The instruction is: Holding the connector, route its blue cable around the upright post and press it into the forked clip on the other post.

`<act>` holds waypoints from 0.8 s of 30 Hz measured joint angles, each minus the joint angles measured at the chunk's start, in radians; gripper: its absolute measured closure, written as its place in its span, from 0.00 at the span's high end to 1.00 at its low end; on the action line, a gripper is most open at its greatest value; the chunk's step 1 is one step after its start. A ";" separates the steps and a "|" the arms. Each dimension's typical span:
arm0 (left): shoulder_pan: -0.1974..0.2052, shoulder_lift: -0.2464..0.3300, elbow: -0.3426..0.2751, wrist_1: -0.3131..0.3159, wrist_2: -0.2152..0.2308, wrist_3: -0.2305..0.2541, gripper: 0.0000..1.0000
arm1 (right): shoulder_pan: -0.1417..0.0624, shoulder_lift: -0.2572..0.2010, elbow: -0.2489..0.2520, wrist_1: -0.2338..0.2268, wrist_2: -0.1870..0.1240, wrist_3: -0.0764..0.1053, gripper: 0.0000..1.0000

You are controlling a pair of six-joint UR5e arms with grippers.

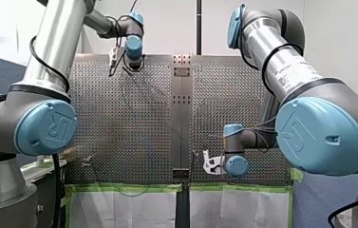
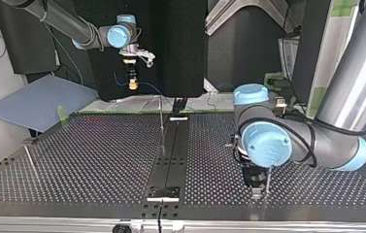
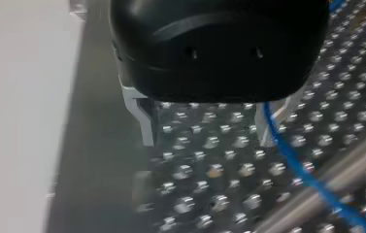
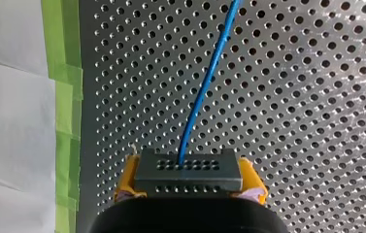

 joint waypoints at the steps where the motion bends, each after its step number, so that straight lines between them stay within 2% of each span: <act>1: -0.001 -0.003 -0.003 -0.002 0.000 0.000 1.00 | 0.000 0.000 0.000 0.000 0.000 0.000 0.00; 10: -0.012 -0.008 -0.077 0.023 -0.017 0.018 1.00 | 0.001 0.000 0.001 0.001 0.000 0.000 0.00; 17: -0.035 -0.008 -0.126 0.050 -0.066 0.052 1.00 | 0.002 0.000 0.001 0.002 0.000 0.000 0.00; 24: -0.065 -0.009 -0.134 0.064 -0.133 0.107 1.00 | 0.002 0.000 0.001 0.002 0.000 0.000 0.00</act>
